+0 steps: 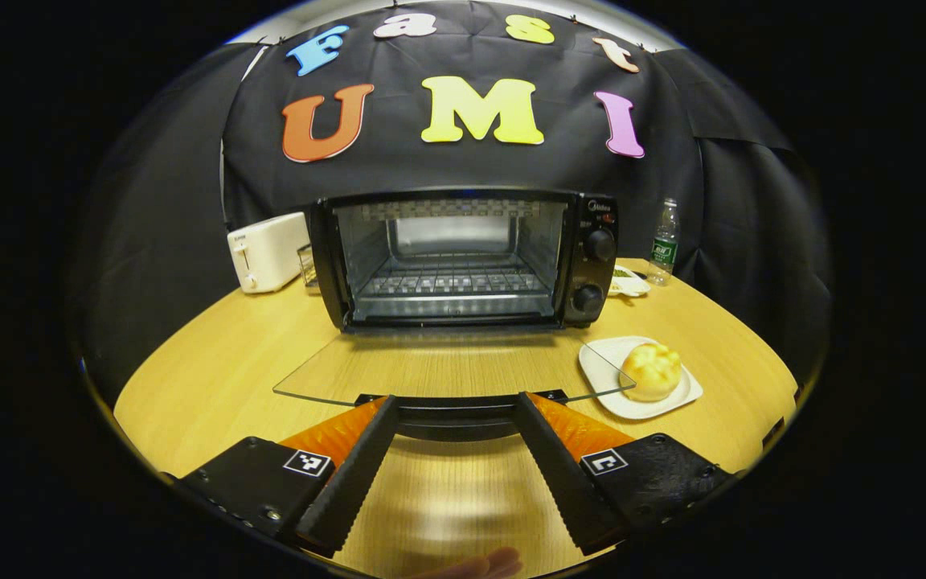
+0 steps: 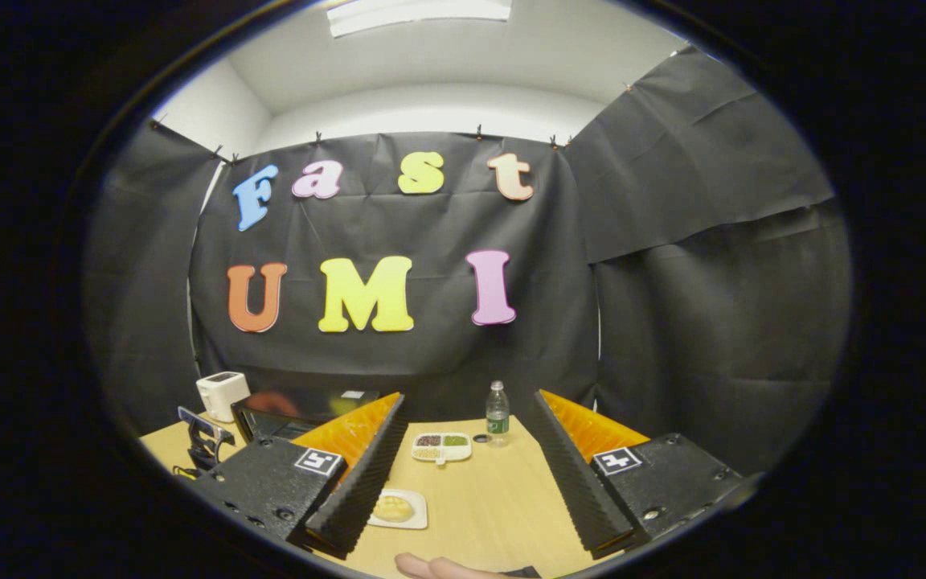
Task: Open the electric oven with the left hand, put the food in, and close the electric oven.
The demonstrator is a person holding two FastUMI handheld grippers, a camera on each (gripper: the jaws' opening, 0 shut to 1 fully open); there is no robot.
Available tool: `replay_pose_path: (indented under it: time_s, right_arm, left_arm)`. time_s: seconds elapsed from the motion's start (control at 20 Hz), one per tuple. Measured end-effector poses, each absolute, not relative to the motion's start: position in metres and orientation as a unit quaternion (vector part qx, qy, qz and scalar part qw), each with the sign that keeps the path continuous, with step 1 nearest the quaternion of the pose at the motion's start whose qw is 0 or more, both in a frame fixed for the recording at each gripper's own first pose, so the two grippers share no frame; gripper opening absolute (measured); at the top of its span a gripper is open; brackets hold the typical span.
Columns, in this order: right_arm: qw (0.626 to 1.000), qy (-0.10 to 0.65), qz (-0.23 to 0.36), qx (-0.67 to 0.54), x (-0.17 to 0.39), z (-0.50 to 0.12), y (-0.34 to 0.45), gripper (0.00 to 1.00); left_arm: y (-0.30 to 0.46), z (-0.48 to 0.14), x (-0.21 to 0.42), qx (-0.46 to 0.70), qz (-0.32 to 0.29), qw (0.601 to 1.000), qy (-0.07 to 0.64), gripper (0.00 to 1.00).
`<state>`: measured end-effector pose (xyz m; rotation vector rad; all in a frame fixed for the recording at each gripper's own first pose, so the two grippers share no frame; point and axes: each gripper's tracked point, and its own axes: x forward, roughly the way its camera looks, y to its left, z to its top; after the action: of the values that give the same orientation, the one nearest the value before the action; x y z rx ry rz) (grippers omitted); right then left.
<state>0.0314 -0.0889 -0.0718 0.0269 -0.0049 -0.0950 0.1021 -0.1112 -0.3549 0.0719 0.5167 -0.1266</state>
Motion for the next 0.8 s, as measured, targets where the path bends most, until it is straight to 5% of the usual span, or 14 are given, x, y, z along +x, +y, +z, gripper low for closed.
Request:
replay_pose_path:
  time_s: [0.4, 0.8]
  right_arm:
    - [0.999, 0.029, -0.034, 0.023, 0.039, -0.098, -0.079, 0.95]
    - [0.996, 0.080, -0.021, 0.014, 0.061, -0.151, -0.065, 0.95]
  left_arm:
    - [-0.104, -0.368, 0.095, 0.028, -0.059, 0.962, 0.264, 0.97]
    - [-0.095, -0.277, 0.074, -0.007, -0.069, 0.983, 0.171, 0.95]
